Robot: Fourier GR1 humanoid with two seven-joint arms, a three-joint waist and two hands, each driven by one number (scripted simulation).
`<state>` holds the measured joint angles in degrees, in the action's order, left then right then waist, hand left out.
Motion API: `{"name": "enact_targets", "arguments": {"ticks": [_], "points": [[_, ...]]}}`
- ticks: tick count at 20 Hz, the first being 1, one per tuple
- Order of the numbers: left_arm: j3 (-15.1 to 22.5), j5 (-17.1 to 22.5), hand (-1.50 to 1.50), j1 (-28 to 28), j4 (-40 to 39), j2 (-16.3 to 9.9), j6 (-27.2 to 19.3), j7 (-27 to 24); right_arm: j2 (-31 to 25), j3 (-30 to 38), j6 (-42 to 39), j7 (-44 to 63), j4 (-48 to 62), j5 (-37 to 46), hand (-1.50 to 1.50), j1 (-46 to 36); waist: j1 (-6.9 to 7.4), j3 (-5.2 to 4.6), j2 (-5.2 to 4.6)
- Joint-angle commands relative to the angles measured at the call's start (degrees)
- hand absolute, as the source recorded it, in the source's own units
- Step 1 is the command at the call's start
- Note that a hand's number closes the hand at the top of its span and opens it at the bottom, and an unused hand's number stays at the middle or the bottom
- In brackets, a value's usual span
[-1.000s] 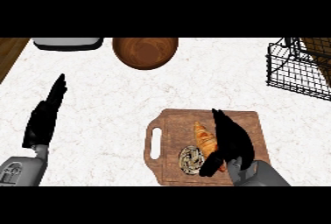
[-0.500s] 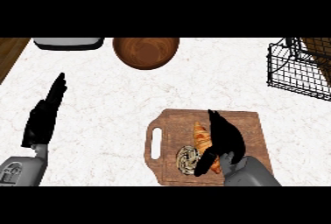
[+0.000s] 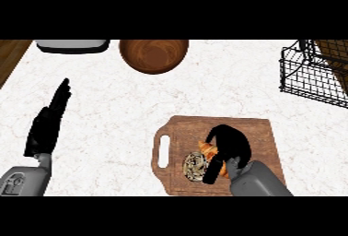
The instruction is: Pick the croissant from the cutting board and place it in the tiered basket
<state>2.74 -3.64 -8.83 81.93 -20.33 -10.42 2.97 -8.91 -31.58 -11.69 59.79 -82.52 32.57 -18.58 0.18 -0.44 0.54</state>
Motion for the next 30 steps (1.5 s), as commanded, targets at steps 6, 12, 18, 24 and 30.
{"name": "enact_targets", "arguments": {"ticks": [6, 12, 18, 24, 30], "points": [[-2.4, -1.5, 0.0, 0.8, -4.0, 1.2, 1.4, -4.1, 4.1, 1.3, -0.8, 3.3, -5.5, 2.4, 1.5, 5.0, -0.45, 0.41, -0.51], [-4.4, -1.1, 0.0, -3.7, 0.0, -0.5, 4.2, 3.5, 6.3, 7.8, 1.6, -0.5, -1.2, 6.0, 1.5, -2.5, -0.09, 0.44, -0.59], [-1.7, -2.4, 0.0, -0.9, 0.2, 2.8, 2.4, -0.5, 6.8, 15.2, 15.9, -12.7, 15.8, 11.6, 1.5, -17.6, 1.29, 0.47, -1.01], [-2.9, -2.1, 0.0, 0.1, 0.6, 1.1, 3.4, -0.1, 1.9, 22.0, 22.6, -10.1, 10.0, 15.7, 1.5, -28.3, 0.54, 0.4, -0.61], [-3.3, -2.7, 0.0, 1.1, -2.1, 2.3, 3.1, -3.2, -1.7, 23.0, 23.8, -8.7, 5.3, 21.1, 1.5, -31.7, -0.19, 0.39, -0.47]]}}
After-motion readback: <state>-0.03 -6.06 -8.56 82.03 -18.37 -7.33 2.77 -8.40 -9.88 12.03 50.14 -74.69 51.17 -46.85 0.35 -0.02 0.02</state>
